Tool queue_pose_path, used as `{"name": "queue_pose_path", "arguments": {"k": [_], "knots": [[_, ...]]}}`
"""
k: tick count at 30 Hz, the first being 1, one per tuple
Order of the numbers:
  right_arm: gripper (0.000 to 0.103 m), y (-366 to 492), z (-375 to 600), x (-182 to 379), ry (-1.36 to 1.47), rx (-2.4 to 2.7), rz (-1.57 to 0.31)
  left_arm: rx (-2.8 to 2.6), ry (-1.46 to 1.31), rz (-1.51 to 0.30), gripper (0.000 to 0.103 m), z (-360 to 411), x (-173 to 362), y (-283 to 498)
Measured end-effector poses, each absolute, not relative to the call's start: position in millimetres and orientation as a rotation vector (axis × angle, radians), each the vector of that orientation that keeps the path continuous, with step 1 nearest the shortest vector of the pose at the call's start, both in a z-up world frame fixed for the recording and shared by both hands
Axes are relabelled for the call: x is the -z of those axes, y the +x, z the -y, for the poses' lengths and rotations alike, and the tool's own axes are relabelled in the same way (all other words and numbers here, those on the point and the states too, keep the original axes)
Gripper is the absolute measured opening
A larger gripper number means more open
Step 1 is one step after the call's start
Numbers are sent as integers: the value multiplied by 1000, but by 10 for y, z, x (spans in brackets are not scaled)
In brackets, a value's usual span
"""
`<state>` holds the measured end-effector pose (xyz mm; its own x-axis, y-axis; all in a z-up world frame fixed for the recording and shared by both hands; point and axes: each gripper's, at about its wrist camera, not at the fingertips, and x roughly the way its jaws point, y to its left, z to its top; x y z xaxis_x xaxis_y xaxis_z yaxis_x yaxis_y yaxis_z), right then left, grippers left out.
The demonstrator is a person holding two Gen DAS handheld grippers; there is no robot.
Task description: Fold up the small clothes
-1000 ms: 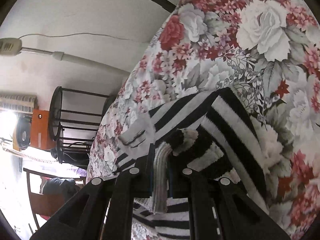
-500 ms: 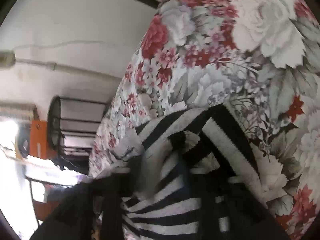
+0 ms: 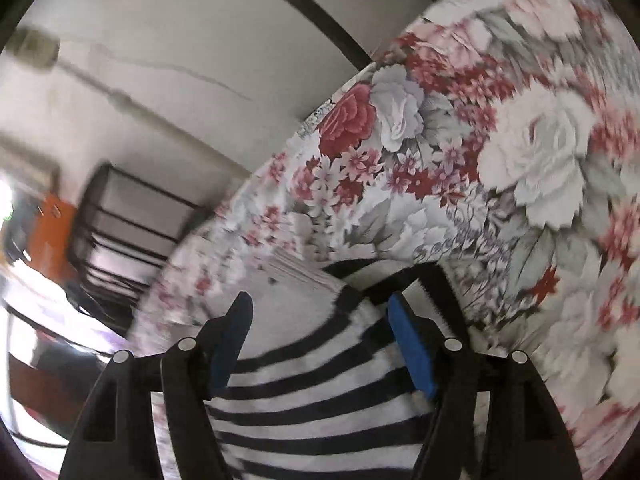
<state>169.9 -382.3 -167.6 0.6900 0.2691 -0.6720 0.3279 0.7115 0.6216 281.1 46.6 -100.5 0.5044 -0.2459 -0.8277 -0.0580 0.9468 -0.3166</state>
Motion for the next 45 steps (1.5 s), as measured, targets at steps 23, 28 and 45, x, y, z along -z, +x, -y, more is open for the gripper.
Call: {"name": "queue_pose_path", "arguments": {"k": [23,28,45], "knots": [[40,1861,3637,1618,606,133,-839,-94,-98,-1230,95,-401,1590,2906],[50,1978,3032,1620,503,-53,-904,1,45,-1185,96,-111,1522,2852],[78,1919,1762,2151,30,-89,-1125,22,378,-1225,99,401,2039,2541]]}}
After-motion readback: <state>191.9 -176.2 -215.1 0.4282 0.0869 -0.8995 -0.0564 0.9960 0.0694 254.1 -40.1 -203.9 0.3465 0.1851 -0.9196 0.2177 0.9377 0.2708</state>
